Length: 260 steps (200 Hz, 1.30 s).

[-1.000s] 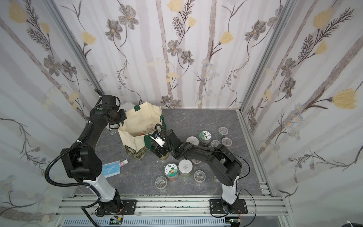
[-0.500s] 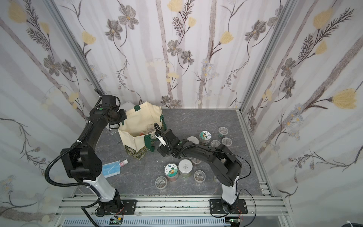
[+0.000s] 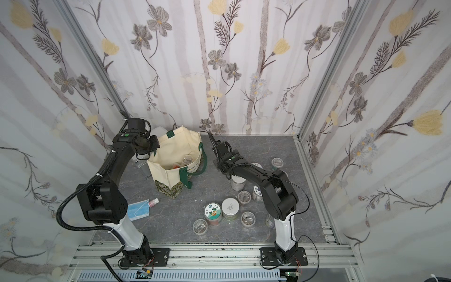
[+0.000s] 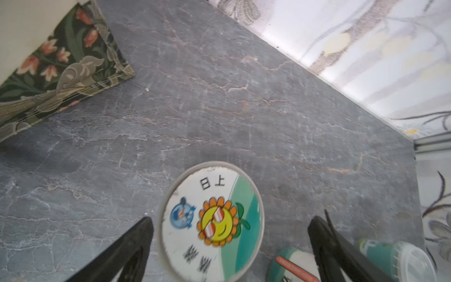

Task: Take out the seed jars from the canvas bag
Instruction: Move the seed jar to the center of the board, then adjust the canvas bag at the center of the board.

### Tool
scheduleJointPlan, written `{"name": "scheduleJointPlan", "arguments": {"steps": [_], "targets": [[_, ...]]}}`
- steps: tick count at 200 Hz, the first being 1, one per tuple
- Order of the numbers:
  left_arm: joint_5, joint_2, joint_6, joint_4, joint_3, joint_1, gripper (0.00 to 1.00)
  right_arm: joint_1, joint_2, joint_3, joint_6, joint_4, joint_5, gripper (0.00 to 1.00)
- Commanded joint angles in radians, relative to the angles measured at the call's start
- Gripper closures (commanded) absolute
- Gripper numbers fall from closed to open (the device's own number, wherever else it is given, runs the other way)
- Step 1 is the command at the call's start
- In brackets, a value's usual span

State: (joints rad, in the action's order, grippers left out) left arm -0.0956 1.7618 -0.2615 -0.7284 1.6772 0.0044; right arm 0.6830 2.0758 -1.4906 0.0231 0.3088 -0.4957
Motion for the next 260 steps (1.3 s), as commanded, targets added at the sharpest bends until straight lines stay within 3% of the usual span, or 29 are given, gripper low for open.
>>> {"name": "scheduleJointPlan", "arguments": {"steps": [1, 36, 58, 94, 107, 130, 162, 195, 218, 260], "targets": [[-0.055, 0.005, 0.0, 0.008, 0.006, -0.012, 1.0, -0.005, -0.082, 0.013, 0.11, -0.013, -0.07, 0.0], [-0.09, -0.01, 0.02, 0.028, -0.002, -0.055, 1.0, -0.009, -0.188, -0.052, 0.345, 0.022, -0.084, 0.0], [-0.086, -0.025, 0.046, 0.03, -0.004, -0.095, 1.0, -0.009, -0.23, -0.073, 0.357, 0.015, 0.153, 0.0], [-0.051, -0.066, 0.097, 0.044, -0.021, -0.153, 1.0, -0.007, -0.251, -0.001, 0.422, -0.178, 0.585, 0.0], [-0.036, -0.079, 0.114, 0.049, -0.029, -0.172, 1.0, 0.007, -0.224, -0.022, 0.476, -0.198, 0.655, 0.0], [-0.039, -0.096, 0.141, 0.059, -0.04, -0.199, 1.0, 0.047, -0.144, -0.087, 0.509, -0.162, 0.64, 0.04], [-0.04, -0.156, 0.172, 0.109, -0.083, -0.234, 1.0, 0.064, -0.02, -0.186, 0.593, -0.016, 0.604, 0.16], [-0.022, -0.216, 0.201, 0.146, -0.12, -0.263, 1.0, 0.144, 0.006, -0.159, 0.618, 0.015, 0.579, 0.46], [-0.013, -0.245, 0.207, 0.17, -0.143, -0.27, 1.0, 0.21, -0.014, -0.105, 0.628, -0.01, 0.581, 0.5], [-0.036, -0.278, 0.209, 0.218, -0.178, -0.275, 1.0, 0.351, 0.007, -0.042, 0.678, -0.199, 0.714, 0.51]]}}
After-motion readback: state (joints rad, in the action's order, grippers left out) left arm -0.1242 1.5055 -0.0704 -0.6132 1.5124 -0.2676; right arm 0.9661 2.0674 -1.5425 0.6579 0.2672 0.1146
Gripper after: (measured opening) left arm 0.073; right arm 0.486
